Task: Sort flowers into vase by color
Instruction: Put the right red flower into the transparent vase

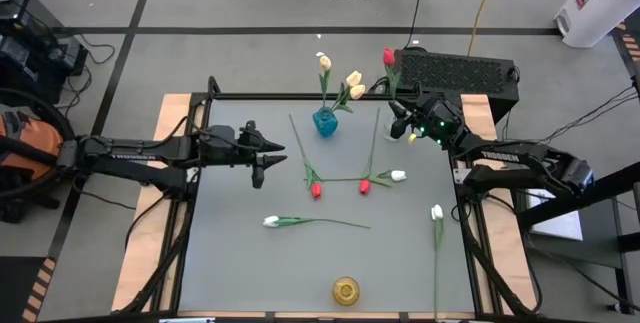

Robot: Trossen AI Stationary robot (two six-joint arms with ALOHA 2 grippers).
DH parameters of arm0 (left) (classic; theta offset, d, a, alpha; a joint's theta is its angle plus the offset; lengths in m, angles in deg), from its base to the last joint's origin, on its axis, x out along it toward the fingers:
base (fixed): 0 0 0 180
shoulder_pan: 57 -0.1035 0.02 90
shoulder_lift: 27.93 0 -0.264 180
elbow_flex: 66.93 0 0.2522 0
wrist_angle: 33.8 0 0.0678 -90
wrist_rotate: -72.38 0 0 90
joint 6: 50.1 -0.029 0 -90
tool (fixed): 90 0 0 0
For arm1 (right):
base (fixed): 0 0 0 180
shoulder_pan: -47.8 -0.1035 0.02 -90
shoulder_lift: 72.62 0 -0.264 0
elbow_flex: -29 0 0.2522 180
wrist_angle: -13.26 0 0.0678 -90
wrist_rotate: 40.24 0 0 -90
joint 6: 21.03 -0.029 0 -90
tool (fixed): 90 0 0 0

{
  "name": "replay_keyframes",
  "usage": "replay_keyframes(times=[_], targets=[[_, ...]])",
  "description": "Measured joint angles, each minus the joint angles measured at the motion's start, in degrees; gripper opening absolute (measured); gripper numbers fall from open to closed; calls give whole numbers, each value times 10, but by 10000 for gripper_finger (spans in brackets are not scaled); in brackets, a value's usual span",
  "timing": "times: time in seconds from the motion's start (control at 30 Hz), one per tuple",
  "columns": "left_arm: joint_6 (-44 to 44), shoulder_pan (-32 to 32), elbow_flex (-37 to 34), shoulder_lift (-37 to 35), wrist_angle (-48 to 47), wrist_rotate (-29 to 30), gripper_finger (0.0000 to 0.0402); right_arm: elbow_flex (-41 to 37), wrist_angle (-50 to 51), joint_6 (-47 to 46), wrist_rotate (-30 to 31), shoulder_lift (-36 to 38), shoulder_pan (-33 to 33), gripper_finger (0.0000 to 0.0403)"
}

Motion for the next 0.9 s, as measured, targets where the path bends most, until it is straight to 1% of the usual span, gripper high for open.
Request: replay_keyframes(times=[0.13, 0.27, 0.4, 0.67, 0.73, 0.9], targets=[[0, 0, 0, 0, -2, 0, 141, 0, 5, 7, 0, 6, 0, 137], [0, 8, 0, 0, -6, 0, 141, 0, 37, 9, 0, 38, 0, 137], [0, 21, 0, 0, -6, -1, 141, 0, 89, 11, 0, 94, 0, 137], [0, 41, 0, 0, -5, 1, 141, 0, 214, 14, -1, 230, 0, 137], [0, 46, 0, 0, -5, 2, 141, 0, 246, 18, -15, 263, 0, 137], [1, 64, 0, 0, -5, 4, 141, 0, 326, 51, -75, 343, -4, 137]])
